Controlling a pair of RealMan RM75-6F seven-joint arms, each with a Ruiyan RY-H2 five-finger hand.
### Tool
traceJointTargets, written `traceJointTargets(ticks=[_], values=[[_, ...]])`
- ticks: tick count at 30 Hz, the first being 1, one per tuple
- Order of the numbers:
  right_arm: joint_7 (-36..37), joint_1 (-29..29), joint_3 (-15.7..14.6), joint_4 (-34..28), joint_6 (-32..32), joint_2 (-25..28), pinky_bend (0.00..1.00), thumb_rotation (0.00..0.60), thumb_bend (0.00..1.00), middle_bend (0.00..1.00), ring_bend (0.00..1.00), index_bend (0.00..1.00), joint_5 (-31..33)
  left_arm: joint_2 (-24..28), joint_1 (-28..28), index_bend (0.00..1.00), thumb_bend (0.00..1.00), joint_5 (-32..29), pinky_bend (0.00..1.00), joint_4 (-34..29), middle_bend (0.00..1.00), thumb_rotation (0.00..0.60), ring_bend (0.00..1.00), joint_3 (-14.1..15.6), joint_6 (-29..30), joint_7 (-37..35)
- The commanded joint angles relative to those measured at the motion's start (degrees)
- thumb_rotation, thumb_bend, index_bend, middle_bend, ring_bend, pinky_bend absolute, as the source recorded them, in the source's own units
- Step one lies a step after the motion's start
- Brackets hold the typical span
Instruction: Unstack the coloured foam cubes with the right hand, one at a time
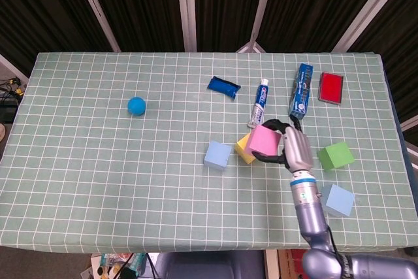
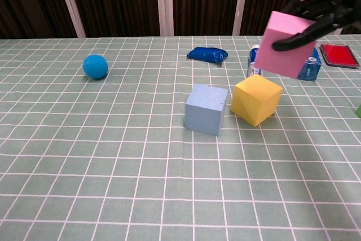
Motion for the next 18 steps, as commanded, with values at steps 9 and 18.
traceJointTargets(ticks=[9, 18], values=[[15.82, -14.40, -13.55, 0.09, -2.97, 12.34, 0.00, 0.600, 0.19, 0.60, 0.34, 0.60, -18.67, -0.18, -0.09, 0.18, 0.25, 0.14, 0.00, -0.15, 0.00, 0.600, 0.00, 0.08, 0.01, 0.64], [19.29, -15.49, -15.49, 6.81, -7.11, 8.28, 0.00, 0.600, 0.19, 0.60, 0.34, 0.58, -20.43, -0.10, 0.13, 0.18, 0.25, 0.18, 0.00, -0.13, 0.00, 0.600, 0.00, 0.11, 0.31, 0.32]])
